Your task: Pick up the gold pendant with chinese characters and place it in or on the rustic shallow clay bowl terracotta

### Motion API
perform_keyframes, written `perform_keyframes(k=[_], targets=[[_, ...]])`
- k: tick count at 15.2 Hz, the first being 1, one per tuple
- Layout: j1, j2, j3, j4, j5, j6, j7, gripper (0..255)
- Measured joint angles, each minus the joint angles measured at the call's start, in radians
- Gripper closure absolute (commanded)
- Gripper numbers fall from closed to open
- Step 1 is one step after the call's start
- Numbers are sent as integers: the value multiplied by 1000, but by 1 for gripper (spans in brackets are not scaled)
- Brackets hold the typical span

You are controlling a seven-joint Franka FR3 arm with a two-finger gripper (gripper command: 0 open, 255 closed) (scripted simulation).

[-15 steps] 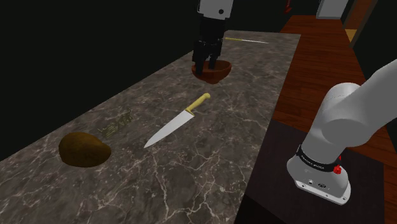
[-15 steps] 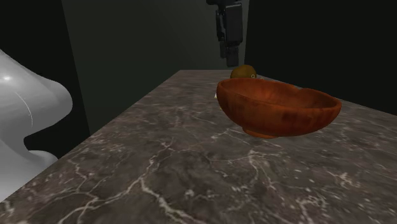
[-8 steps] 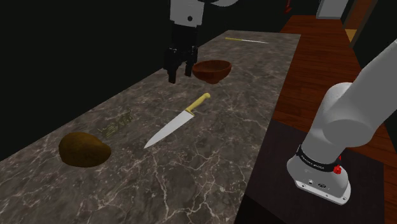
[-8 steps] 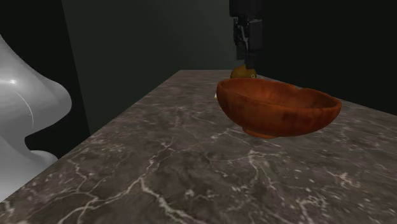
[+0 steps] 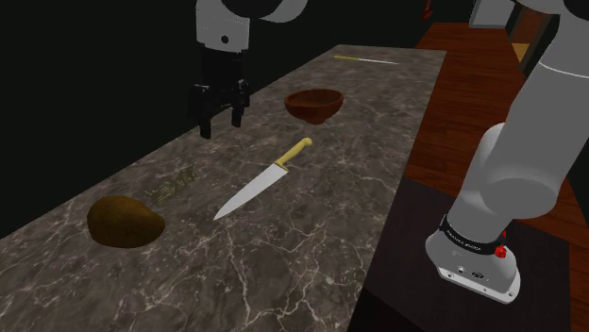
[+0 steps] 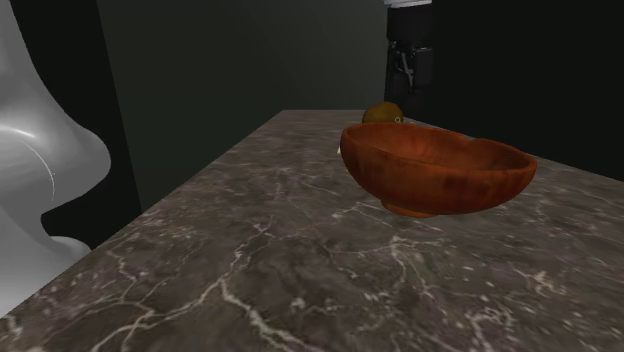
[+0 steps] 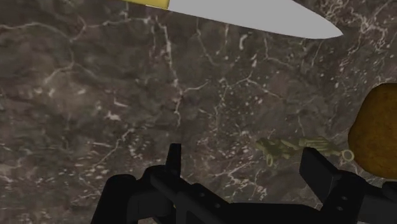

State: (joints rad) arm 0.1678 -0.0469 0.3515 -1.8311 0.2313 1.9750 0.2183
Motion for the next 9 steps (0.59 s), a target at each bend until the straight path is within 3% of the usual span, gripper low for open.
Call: perform_keyframes(k=[4, 9], targets=[[37, 147, 35, 154, -51, 3, 68, 0], [54, 193, 44, 152, -67, 54, 84, 0]])
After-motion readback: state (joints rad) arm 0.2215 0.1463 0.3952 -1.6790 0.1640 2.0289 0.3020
